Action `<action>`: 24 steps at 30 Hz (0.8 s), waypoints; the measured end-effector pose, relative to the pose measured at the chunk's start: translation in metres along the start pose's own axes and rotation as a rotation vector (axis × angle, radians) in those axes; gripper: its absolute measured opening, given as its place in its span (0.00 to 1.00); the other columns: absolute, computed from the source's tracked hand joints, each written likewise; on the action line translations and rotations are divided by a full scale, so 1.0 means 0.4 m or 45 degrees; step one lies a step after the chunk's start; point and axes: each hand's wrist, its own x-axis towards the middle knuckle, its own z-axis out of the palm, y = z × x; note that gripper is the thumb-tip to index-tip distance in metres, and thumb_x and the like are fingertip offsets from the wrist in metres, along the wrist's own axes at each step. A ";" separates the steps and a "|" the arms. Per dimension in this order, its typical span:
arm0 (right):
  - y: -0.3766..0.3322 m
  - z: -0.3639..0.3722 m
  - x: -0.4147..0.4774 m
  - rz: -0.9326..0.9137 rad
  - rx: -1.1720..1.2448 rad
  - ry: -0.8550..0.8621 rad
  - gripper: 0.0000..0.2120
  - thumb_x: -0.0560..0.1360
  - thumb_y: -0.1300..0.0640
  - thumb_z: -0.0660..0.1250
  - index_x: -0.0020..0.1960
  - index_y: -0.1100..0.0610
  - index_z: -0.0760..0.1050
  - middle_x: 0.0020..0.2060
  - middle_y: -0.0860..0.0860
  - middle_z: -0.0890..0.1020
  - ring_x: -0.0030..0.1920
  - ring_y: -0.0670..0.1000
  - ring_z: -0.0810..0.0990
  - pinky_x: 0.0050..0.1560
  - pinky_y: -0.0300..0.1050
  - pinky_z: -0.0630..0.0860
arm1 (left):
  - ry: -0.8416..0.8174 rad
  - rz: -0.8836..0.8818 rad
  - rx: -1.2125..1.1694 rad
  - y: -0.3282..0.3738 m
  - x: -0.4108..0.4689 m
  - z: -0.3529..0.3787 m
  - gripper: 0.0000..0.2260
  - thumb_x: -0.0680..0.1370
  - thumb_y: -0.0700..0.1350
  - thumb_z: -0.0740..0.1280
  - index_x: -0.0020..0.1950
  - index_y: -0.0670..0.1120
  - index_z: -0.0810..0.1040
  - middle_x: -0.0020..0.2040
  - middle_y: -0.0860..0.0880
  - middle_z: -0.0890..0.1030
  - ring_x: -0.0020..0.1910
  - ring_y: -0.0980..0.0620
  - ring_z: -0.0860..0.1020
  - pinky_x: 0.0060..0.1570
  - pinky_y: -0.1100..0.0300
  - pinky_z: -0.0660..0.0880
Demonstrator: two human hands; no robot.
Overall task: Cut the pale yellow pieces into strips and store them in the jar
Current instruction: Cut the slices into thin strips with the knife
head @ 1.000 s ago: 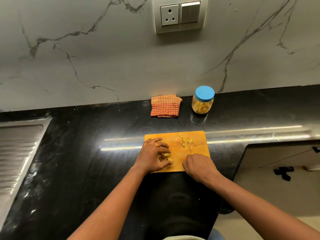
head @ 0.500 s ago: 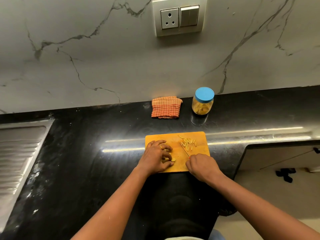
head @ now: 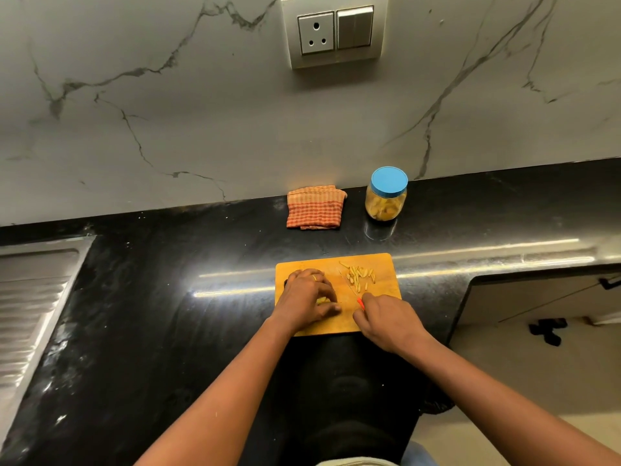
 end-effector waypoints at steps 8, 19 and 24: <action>0.004 -0.002 0.007 0.012 0.068 0.069 0.15 0.82 0.47 0.54 0.54 0.55 0.74 0.48 0.54 0.79 0.46 0.55 0.79 0.46 0.49 0.76 | 0.285 -0.258 -0.301 0.013 0.059 0.003 0.07 0.73 0.54 0.74 0.47 0.54 0.86 0.44 0.56 0.84 0.47 0.56 0.78 0.55 0.49 0.75; 0.024 0.016 -0.001 -0.082 0.106 0.174 0.17 0.82 0.47 0.55 0.63 0.54 0.73 0.50 0.53 0.80 0.47 0.54 0.80 0.46 0.47 0.77 | 0.303 -0.233 -0.057 -0.011 0.079 0.018 0.11 0.76 0.58 0.69 0.52 0.56 0.85 0.47 0.56 0.84 0.54 0.55 0.74 0.54 0.59 0.64; 0.015 0.030 -0.009 -0.128 0.102 0.199 0.21 0.82 0.48 0.54 0.73 0.54 0.66 0.55 0.54 0.81 0.49 0.56 0.81 0.47 0.48 0.78 | 0.234 -0.154 -0.023 -0.030 0.061 0.015 0.13 0.73 0.59 0.71 0.55 0.57 0.84 0.52 0.59 0.83 0.58 0.55 0.73 0.56 0.57 0.65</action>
